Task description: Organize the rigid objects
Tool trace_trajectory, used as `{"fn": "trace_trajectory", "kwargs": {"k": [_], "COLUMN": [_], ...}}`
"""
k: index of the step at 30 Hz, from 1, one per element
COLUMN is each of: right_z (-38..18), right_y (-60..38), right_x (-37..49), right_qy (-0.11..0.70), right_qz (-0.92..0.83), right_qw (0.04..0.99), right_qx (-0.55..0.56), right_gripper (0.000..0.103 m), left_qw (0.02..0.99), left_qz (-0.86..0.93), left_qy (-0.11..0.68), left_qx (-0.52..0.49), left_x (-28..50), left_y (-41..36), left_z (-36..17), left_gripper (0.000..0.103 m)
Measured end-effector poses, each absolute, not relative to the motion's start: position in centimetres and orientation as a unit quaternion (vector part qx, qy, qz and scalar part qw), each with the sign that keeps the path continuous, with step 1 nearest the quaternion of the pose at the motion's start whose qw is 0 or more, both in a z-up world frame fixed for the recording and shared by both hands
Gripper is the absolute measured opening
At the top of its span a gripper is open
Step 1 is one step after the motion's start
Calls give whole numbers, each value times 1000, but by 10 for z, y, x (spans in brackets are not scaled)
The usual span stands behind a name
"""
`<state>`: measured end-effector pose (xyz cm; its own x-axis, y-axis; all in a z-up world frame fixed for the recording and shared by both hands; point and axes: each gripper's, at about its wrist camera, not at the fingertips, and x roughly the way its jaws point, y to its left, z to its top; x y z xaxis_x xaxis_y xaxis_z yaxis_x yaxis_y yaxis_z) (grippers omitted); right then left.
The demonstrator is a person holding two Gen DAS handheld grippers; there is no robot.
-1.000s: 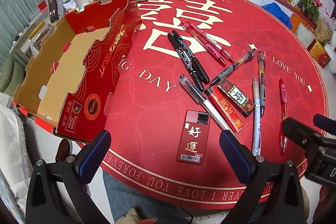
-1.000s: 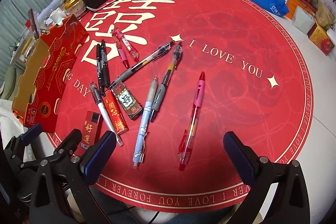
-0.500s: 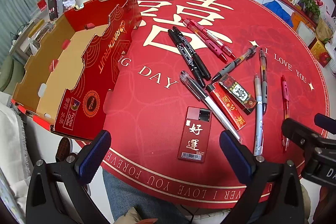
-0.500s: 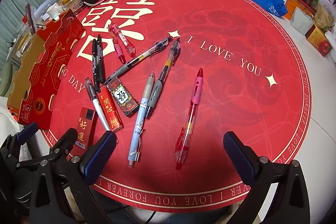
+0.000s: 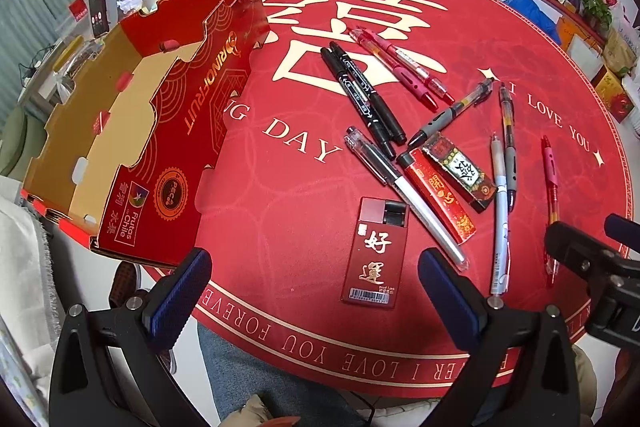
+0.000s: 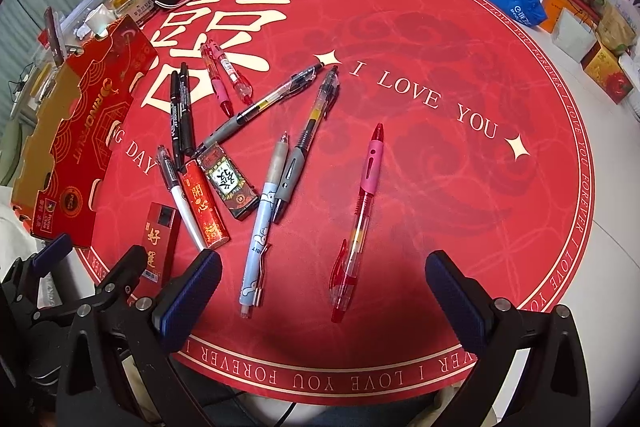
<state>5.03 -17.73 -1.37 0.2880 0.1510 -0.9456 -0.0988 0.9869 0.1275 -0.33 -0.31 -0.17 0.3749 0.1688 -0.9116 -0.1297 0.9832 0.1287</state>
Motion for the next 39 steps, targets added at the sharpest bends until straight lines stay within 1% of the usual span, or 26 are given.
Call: {"fn": "trace_trajectory", "kwargs": {"k": [17,29,39], "right_z": [-34,-38,-55], "right_y": [-192,-201,-202], "right_x": [58,60,74], "right_qy": [609,610,619], "right_qz": [47,30,9], "right_qw": [791,791,786], "right_qx": [23,21,13], "right_gripper": [103,103,103], "left_qw": [821,820,831], "left_qz": [98,64,47], "left_qy": [561,567,555], "left_qx": [31,41,21], "left_x": [4,10,14], "left_y": [7,-11,-6], "left_z": [-25,-34,-39], "left_gripper": [103,103,103]}}
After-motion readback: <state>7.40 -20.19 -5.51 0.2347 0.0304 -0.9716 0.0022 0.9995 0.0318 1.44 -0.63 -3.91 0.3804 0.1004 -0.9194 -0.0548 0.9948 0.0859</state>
